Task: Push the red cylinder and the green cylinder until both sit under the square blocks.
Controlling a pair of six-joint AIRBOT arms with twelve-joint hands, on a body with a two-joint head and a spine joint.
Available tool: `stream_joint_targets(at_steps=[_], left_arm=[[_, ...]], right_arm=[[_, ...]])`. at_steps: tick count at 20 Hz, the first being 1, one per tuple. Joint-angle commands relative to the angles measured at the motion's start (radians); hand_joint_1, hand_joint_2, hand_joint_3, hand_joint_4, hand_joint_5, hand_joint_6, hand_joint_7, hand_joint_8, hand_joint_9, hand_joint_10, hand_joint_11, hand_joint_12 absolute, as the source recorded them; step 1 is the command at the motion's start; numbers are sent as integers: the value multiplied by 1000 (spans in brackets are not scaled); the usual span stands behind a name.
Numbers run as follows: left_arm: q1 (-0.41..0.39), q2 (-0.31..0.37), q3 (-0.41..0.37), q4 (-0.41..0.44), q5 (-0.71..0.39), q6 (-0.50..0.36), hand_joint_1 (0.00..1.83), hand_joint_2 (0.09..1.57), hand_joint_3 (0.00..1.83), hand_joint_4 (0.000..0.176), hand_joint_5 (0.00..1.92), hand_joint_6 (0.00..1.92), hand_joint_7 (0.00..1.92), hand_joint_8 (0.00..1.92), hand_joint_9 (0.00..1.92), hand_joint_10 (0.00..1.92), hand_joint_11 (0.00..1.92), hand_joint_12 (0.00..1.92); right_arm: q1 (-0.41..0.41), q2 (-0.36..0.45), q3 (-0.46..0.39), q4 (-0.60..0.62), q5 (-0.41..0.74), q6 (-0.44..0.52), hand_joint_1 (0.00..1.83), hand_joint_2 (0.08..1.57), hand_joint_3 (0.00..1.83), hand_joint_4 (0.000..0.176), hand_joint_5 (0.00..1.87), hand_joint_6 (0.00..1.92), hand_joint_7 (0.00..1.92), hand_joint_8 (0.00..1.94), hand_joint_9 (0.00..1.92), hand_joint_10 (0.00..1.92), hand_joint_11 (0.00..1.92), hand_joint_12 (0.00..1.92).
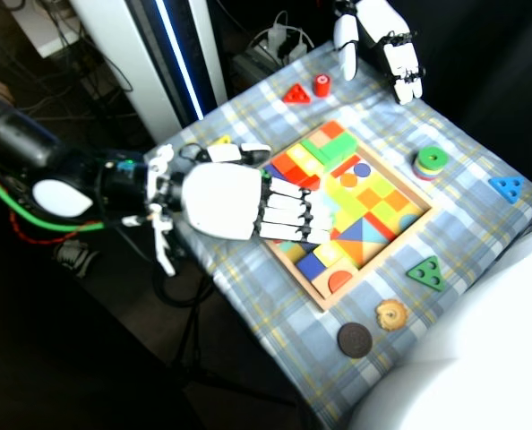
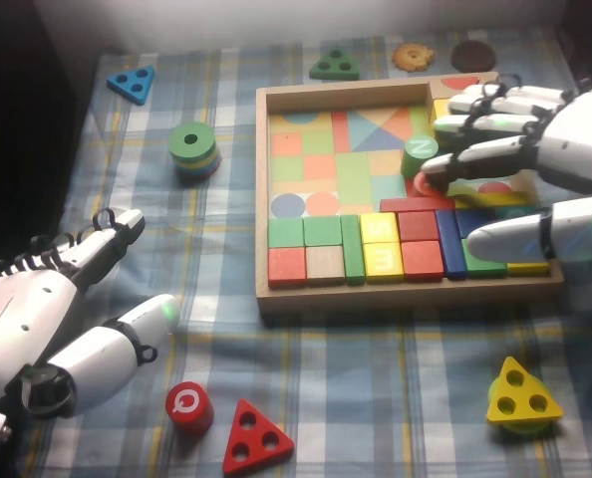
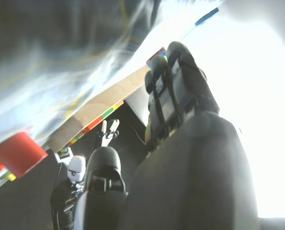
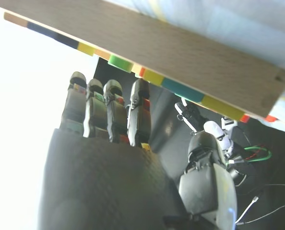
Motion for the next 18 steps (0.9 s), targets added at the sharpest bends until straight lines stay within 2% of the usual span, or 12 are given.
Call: stream_joint_targets(at_steps=[1, 3, 4, 5, 7, 8, 9, 13, 14, 16, 17, 18], left_arm=[[-7, 3, 1, 46, -100, -2, 5, 1298, 0, 31, 186, 4, 405, 4, 408, 5, 343, 16], [-7, 4, 1, 46, -98, -2, 12, 1298, 0, 44, 179, 1, 393, 0, 393, 0, 314, 2], [-7, 4, 1, 46, -98, -2, 3, 1298, 0, 51, 168, 0, 380, 0, 381, 0, 299, 0], [-7, 4, 1, 46, -98, -2, 24, 1299, 0, 38, 181, 4, 389, 3, 388, 3, 306, 4], [-7, 4, 2, 46, -96, -2, 13, 1292, 0, 35, 187, 4, 394, 3, 393, 3, 307, 4], [-7, 4, 2, 46, -96, -2, 16, 1298, 0, 41, 182, 2, 393, 3, 390, 2, 313, 6], [-7, 4, 2, 46, -96, -2, 36, 1294, 0, 46, 188, 3, 400, 4, 394, 2, 309, 4], [-7, 4, 2, 46, -96, -2, 80, 1292, 0, 25, 215, 8, 412, 5, 419, 8, 343, 16], [-7, 5, 2, 47, -96, -2, 67, 1293, 0, 36, 202, 1, 398, 1, 406, 1, 332, 10], [-7, 5, 3, 47, -95, -2, 55, 1294, 0, 40, 198, 0, 396, 1, 409, 3, 334, 10], [-7, 4, 2, 47, -96, -2, 52, 1295, 0, 38, 200, 1, 405, 5, 421, 8, 339, 12], [-7, 4, 2, 46, -98, -2, 53, 1298, 2, 39, 199, 1, 415, 8, 431, 12, 340, 12]], right_arm=[[9, 9, -5, 27, 103, 6, 0, 1104, 7, 89, 410, 0, 169, 11, 0, 0, 16, 7], [2, 31, -21, 27, 102, 6, 0, 1099, 0, 34, 418, 3, 201, 13, 9, 3, 39, 17], [-1, 38, -26, 27, 102, 6, 0, 1094, 0, 26, 425, 5, 205, 13, 10, 3, 43, 19], [-3, 46, -32, 27, 101, 6, 0, 1078, 0, 25, 422, 3, 197, 8, 1, 0, 31, 13], [-9, 64, -44, 28, 99, 5, 0, 1054, 0, 49, 429, 4, 196, 5, 0, 0, 13, 6], [-11, 69, -47, 30, 99, 5, 0, 1051, 0, 42, 426, 3, 196, 4, 0, 0, 4, 2], [-14, 73, -49, 38, 99, 4, 0, 1047, 0, 51, 426, 2, 199, 4, 0, 0, 14, 6], [-14, 74, -50, 59, 111, -19, 0, 1060, 0, 46, 418, 0, 195, 0, 0, 0, 11, 5], [-14, 74, -49, 61, 118, -24, 0, 1054, 0, 56, 411, 0, 187, 0, 0, 0, 2, 1], [-9, 72, -49, 61, 125, -27, 0, 1030, 0, 67, 404, 1, 177, 1, 0, 0, 0, 0], [-6, 67, -49, 61, 131, -27, 0, 1038, 0, 65, 395, 0, 175, 0, 0, 0, 0, 0], [-4, 63, -49, 61, 135, -27, 0, 1060, 2, 47, 408, 5, 189, 6, 9, 3, 9, 4]])
